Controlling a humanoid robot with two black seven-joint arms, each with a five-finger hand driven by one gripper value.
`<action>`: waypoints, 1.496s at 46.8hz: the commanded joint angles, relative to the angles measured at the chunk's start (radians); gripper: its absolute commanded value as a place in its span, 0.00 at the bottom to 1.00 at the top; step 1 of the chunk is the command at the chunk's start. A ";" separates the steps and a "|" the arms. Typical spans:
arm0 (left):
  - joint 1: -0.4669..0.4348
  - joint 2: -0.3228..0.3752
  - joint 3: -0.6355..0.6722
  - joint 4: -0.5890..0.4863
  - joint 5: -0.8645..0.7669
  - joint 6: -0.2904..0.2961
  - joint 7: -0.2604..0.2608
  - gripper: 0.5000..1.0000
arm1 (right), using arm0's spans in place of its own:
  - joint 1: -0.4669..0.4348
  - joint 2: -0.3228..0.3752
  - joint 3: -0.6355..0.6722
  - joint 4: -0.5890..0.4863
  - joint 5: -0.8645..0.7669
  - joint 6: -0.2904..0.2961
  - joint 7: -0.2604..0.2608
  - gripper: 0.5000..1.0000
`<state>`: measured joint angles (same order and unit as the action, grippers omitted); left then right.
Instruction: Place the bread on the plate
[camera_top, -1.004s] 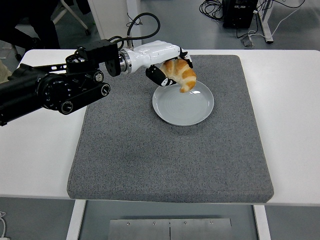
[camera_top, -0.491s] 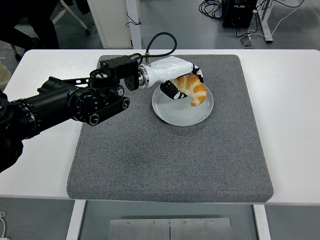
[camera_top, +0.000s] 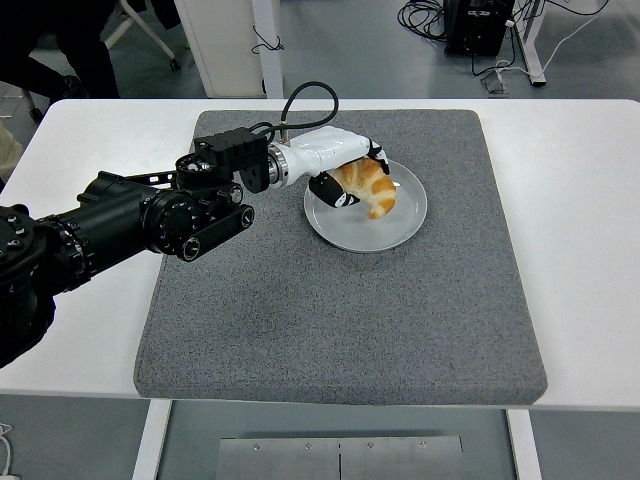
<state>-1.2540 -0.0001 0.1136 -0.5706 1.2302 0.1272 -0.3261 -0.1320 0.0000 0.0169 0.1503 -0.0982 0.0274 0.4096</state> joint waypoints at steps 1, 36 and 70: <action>0.008 0.000 0.007 0.015 0.000 0.008 0.001 0.00 | 0.000 0.000 0.000 0.000 0.000 -0.001 0.000 1.00; 0.041 0.000 0.034 0.094 0.000 0.043 -0.034 0.00 | 0.000 0.000 0.000 0.000 0.000 0.000 0.000 1.00; 0.041 0.000 0.043 0.003 0.006 0.071 -0.031 0.00 | 0.000 0.000 0.000 0.000 0.000 -0.001 0.000 1.00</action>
<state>-1.2134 0.0000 0.1566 -0.5675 1.2364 0.1964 -0.3573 -0.1319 0.0000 0.0169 0.1503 -0.0982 0.0270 0.4097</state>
